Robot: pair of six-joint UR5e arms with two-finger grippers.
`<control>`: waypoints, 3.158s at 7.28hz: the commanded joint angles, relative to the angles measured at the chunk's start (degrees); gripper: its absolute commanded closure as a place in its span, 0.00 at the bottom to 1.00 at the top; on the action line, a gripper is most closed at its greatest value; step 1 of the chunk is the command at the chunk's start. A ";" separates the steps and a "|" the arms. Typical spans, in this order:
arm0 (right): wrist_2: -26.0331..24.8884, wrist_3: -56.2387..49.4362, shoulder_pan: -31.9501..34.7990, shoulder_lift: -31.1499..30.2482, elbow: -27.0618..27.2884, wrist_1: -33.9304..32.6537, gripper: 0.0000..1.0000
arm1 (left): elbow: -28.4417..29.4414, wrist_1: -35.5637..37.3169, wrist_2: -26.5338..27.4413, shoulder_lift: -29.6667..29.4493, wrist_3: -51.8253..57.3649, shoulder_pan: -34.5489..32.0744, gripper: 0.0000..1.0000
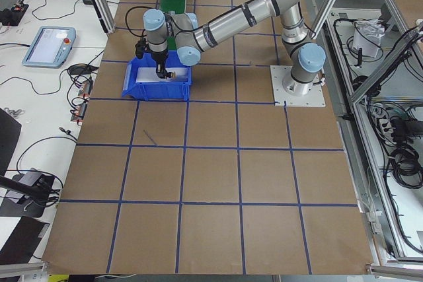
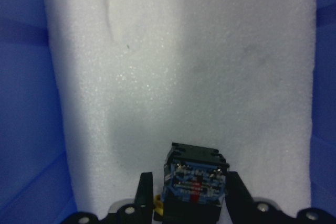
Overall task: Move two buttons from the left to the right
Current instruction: 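Grasp the second push-button with the left gripper and lift it, then place second button on conveyor with left gripper while right gripper grasps first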
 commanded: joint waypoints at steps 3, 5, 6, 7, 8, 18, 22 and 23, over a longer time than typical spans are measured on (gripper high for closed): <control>0.32 -0.03 -0.09 0.03 0.09 0.02 0.00 | 9.83 -17.32 0.09 7.17 -4.94 -2.37 0.54; -0.03 -0.03 -0.09 0.03 0.00 -0.07 0.00 | 15.11 -19.89 0.36 6.91 -13.61 -6.94 0.54; -0.03 -0.03 -0.09 0.03 0.00 -0.25 0.00 | 15.40 -19.81 0.36 6.91 -15.92 -8.70 0.54; 0.31 -0.21 0.00 0.12 0.09 -0.68 0.00 | 15.40 -19.55 0.18 6.56 -19.07 -10.37 0.54; 0.58 -0.38 0.00 0.99 0.17 -1.04 0.00 | 15.31 -19.03 0.09 5.69 -22.15 -12.48 0.54; 1.72 13.06 12.22 29.98 -9.37 -30.56 0.03 | 14.52 -3.65 1.59 -7.15 -29.83 -19.97 0.54; 1.72 12.89 12.30 33.16 -12.22 -31.80 0.06 | 13.99 -3.46 1.33 -8.12 -31.58 -21.46 0.52; 1.72 12.89 12.48 33.95 -12.22 -31.89 0.07 | 13.30 -3.46 1.41 -8.12 -31.58 -21.46 0.45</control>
